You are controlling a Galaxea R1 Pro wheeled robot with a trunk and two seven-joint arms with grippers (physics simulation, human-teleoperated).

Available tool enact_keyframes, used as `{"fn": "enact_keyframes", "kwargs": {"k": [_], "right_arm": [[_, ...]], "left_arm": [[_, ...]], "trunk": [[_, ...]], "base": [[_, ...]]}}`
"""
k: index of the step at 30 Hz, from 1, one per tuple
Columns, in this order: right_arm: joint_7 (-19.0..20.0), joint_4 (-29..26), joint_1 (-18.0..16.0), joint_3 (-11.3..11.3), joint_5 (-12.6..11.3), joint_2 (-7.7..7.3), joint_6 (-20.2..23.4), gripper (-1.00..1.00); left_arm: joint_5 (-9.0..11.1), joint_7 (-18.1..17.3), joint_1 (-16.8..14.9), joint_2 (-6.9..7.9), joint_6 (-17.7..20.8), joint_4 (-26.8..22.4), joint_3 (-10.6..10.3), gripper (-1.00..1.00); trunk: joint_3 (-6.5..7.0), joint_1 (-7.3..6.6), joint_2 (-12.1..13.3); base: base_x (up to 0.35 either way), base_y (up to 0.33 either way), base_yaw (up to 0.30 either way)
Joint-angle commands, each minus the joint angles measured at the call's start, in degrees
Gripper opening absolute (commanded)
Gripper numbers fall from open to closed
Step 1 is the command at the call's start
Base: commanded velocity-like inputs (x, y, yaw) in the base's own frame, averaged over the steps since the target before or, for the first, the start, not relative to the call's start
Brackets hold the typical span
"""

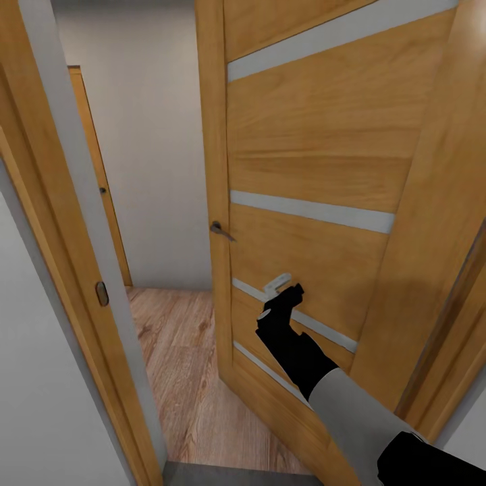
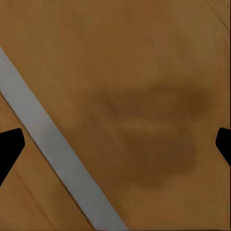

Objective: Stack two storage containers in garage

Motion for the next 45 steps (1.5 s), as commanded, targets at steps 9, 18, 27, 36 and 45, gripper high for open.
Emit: {"fn": "enact_keyframes", "kwargs": {"k": [9,18,27,36,45], "right_arm": [[-2.67,0.87,-0.14,0.05,-0.19,0.09,0.66,1.00],[-3.06,1.05,-0.14,0.01,-0.32,-0.01,0.70,1.00],[-3.14,1.05,-0.14,0.00,-0.32,-0.12,0.74,1.00],[-3.85,1.05,-0.14,0.03,-0.32,-0.09,0.75,1.00],[-5.42,1.14,-0.14,-0.11,-0.35,-0.14,3.44,1.00]], "left_arm": [[0.22,0.07,-0.02,-0.01,-0.09,0.03,-0.01,1.00],[-0.21,-0.01,-0.02,-0.12,-0.09,0.02,-0.21,1.00],[-0.22,-0.01,-0.02,-0.12,-0.09,0.01,-0.24,1.00],[-0.24,-0.01,-0.02,-0.16,-0.09,0.02,-0.24,1.00],[-0.31,-0.01,-0.02,-0.17,-0.10,0.01,-0.31,1.00]], "trunk": [[-0.06,0.00,-0.03],[-0.06,0.00,-0.03],[-0.06,0.00,-0.03],[-0.06,0.00,-0.03],[-0.06,0.00,-0.03]], "base": [[0.000,0.000,0.000],[0.240,0.000,0.000],[0.184,0.000,0.000],[0.009,0.000,0.000],[0.242,-0.043,0.000]]}}
